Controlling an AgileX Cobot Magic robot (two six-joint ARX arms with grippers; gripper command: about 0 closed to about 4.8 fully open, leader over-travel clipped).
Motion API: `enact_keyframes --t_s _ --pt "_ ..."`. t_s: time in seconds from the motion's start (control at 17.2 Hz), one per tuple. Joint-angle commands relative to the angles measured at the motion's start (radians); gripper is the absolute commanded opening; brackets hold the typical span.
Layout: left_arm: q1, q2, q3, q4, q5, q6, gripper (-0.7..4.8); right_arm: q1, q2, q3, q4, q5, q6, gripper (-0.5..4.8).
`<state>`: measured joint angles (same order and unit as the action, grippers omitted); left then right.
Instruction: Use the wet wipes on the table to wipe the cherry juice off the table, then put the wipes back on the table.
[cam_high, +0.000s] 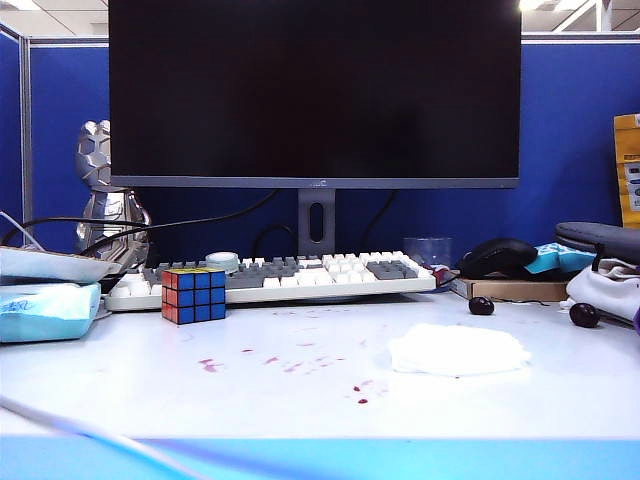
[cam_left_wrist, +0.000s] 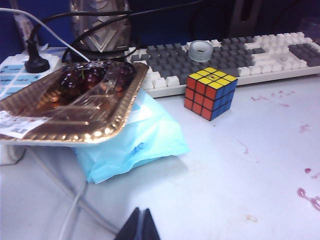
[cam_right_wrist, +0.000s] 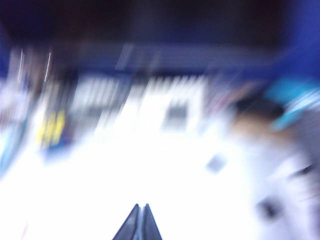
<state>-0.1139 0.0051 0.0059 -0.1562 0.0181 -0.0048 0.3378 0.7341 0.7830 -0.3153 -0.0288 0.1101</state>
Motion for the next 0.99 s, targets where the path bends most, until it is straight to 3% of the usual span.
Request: enact_keyframes --t_s 0.06,0.23,0.29,0.35,0.41,0.52,0.64,0.99 --pt "0.002 -0.003 -0.001 -0.011 0.004 -0.003 -0.02 0.091 0.334 0.233 -0.311 0.034 -0.007 -0.05" --pt "0.002 -0.003 -0.001 -0.011 0.005 -0.003 -0.02 0.116 0.674 0.419 -0.475 -0.050 0.003 -0.04" --pt "0.002 -0.003 -0.001 -0.011 0.005 -0.004 -0.02 0.116 0.757 0.452 -0.491 -0.088 0.002 0.45" --pt "0.002 -0.003 -0.001 -0.011 0.005 -0.004 -0.02 0.116 0.811 0.461 -0.489 -0.097 0.002 1.53" --pt "0.002 -0.003 -0.001 -0.011 0.004 -0.003 -0.02 0.116 0.839 0.461 -0.486 -0.097 0.002 2.15" --pt "0.002 -0.003 -0.001 -0.011 0.005 -0.004 -0.02 0.116 0.895 0.461 -0.486 -0.104 0.001 2.46" --pt "0.002 -0.003 -0.001 -0.011 0.005 -0.004 -0.02 0.116 0.956 0.461 -0.490 -0.104 0.002 3.17" --pt "0.002 -0.003 -0.001 -0.011 0.005 -0.003 -0.02 0.116 1.010 0.461 -0.453 0.008 0.021 3.16"
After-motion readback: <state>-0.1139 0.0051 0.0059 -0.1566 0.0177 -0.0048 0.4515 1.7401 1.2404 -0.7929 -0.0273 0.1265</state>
